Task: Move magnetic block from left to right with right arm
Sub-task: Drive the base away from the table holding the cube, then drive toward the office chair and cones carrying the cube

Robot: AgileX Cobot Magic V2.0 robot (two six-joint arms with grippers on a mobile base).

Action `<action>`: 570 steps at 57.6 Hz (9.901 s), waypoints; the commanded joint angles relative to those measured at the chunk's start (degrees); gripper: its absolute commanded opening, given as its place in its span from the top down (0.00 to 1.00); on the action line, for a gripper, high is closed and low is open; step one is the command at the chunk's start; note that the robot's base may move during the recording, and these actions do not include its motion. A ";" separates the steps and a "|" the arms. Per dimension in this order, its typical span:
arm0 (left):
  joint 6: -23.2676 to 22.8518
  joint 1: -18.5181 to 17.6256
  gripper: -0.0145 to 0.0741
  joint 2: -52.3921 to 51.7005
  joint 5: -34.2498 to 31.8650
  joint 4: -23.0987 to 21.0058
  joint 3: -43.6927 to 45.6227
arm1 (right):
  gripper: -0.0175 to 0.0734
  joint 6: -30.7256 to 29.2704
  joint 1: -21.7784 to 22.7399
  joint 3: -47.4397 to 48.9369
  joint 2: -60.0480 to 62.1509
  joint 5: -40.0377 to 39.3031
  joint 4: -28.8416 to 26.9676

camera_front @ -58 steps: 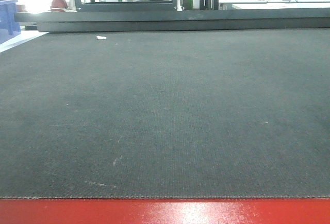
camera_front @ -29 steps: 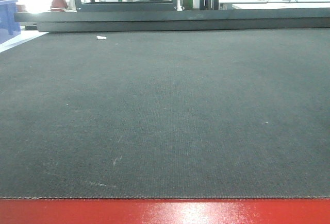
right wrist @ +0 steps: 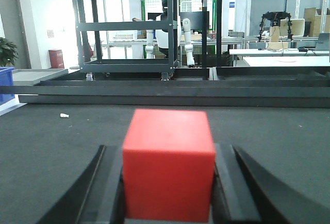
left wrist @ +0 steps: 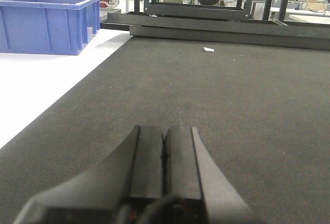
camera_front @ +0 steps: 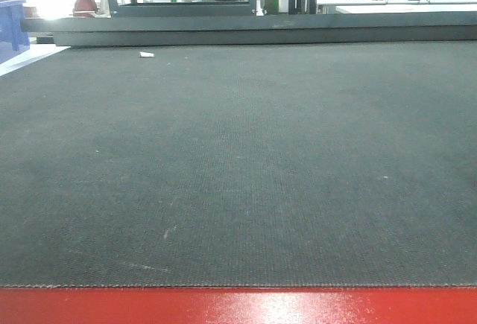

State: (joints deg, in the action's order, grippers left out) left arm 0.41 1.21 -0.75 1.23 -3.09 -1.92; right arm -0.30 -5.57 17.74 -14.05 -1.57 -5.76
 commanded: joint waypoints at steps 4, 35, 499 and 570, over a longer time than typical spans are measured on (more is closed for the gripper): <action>-0.41 -0.38 0.98 -0.65 -4.49 -0.15 -0.38 | 0.46 -0.53 0.27 1.72 -0.51 -4.85 -0.09; -0.41 -0.38 0.98 -0.65 -4.49 -0.15 -0.38 | 0.46 -0.53 0.27 1.72 -0.51 -4.85 -0.09; -0.41 -0.38 0.98 -0.55 -4.49 -0.15 -0.38 | 0.46 -0.53 0.27 1.72 -0.51 -4.90 -0.09; -0.41 -0.38 0.98 -0.55 -4.49 -0.15 -0.38 | 0.46 -0.53 0.27 1.72 -0.51 -4.90 -0.09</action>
State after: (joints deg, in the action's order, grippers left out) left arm 0.41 1.21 -0.75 1.23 -3.09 -1.92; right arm -0.30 -5.57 17.62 -14.05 -1.49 -5.76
